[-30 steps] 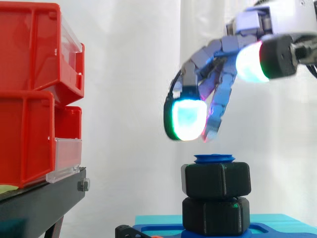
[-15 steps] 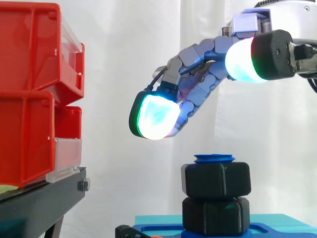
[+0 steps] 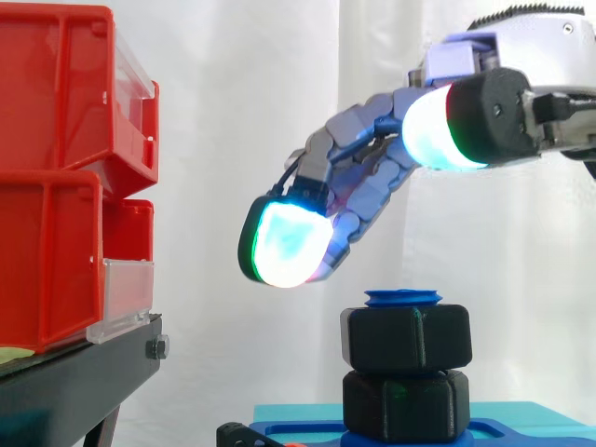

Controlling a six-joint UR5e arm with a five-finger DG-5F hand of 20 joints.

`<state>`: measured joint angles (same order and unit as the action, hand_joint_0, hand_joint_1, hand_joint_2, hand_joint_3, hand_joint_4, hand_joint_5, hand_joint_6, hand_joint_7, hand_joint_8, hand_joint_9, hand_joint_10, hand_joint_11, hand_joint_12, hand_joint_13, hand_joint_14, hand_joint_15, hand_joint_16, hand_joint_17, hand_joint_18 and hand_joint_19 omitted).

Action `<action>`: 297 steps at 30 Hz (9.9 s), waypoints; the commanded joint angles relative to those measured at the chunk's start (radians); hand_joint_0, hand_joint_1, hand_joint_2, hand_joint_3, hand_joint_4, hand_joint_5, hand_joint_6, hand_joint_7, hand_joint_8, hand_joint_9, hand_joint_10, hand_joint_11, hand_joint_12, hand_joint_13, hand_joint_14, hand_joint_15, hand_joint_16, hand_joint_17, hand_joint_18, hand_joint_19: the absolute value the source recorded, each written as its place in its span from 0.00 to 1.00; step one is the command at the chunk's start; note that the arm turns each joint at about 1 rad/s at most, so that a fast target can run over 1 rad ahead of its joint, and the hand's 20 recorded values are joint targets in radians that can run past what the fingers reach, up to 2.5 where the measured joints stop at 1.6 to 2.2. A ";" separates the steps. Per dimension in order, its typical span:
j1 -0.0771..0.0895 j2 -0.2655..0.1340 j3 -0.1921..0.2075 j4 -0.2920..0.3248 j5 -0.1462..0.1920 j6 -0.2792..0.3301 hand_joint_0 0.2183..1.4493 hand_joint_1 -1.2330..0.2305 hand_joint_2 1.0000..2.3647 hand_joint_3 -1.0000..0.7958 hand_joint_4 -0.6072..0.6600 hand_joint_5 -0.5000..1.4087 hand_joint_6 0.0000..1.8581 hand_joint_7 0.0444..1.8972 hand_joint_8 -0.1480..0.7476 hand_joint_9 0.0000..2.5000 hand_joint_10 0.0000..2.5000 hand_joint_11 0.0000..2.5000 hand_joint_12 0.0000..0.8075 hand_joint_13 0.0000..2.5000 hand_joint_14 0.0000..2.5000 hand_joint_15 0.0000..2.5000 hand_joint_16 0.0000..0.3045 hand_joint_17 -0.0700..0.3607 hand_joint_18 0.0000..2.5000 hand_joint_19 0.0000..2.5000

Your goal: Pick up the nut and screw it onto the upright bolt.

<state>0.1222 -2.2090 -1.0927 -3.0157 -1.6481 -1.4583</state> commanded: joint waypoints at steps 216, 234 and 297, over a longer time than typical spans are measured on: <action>-0.035 -0.025 0.019 -0.048 -0.094 0.135 0.21 0.77 0.00 0.28 0.71 0.22 0.27 0.53 0.47 0.26 0.00 0.00 0.41 0.13 0.00 0.00 0.11 0.34 0.00 0.00; -0.059 -0.023 0.019 -0.045 -0.131 0.136 0.22 0.72 0.00 0.28 0.68 0.25 0.27 0.72 0.49 0.31 0.00 0.00 0.37 0.17 0.00 0.00 0.09 0.30 0.00 0.00; -0.073 -0.025 0.070 -0.084 -0.154 0.138 0.23 0.69 0.00 0.28 0.72 0.24 0.27 0.52 0.48 0.44 0.00 0.00 0.32 0.26 0.00 0.00 0.07 0.27 0.10 0.00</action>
<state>0.0324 -2.2321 -0.9767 -3.1617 -1.8310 -1.3353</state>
